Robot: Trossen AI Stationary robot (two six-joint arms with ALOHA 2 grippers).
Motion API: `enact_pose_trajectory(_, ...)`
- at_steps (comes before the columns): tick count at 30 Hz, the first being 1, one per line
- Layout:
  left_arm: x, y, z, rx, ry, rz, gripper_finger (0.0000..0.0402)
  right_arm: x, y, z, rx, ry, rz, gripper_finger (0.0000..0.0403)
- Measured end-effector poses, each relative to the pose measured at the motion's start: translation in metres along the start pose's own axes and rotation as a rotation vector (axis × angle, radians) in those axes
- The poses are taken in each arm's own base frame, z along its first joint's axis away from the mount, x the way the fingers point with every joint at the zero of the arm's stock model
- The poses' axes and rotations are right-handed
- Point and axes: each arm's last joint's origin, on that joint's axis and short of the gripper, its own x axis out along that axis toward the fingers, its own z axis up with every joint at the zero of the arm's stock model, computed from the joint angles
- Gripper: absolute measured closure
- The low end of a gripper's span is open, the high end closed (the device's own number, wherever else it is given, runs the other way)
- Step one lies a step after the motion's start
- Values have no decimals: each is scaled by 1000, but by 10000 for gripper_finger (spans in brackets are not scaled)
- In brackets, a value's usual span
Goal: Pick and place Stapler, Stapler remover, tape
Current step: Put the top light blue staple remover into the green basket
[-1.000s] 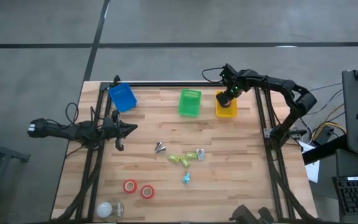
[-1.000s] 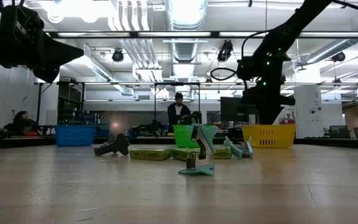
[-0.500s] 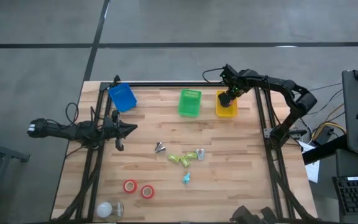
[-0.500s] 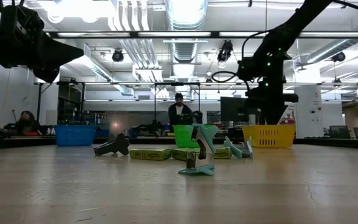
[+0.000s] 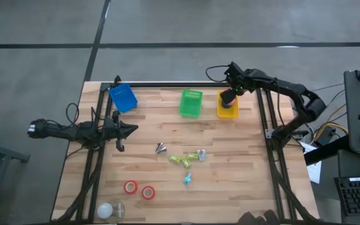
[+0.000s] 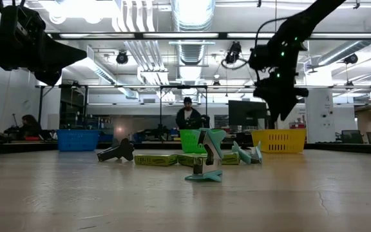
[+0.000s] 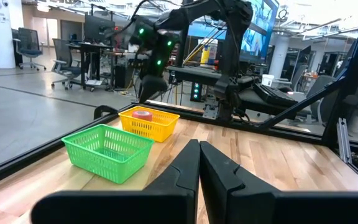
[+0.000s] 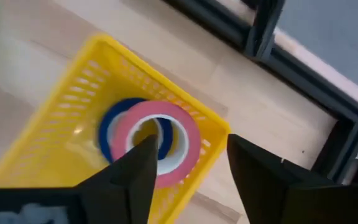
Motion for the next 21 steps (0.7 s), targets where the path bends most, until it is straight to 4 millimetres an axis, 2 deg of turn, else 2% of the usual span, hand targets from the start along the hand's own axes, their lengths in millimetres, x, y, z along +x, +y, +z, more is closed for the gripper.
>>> enact_pose_trajectory(3, 0, 0, 0, 0, 0, 0, 387, -19, 11, -4, -12, -51, 88, 202)
enact_pose_trajectory(8, 0, 0, 0, 0, 0, 0, 388, -44, 41, -17, -89, -119, 161, 200)
enact_pose_trajectory(14, 0, 0, 0, 0, 0, 0, 387, -60, 65, -32, -145, -141, 216, 200)
enact_pose_trajectory(21, 0, 0, 0, 0, 0, 0, 388, -77, 97, -60, -256, -151, 298, 200)
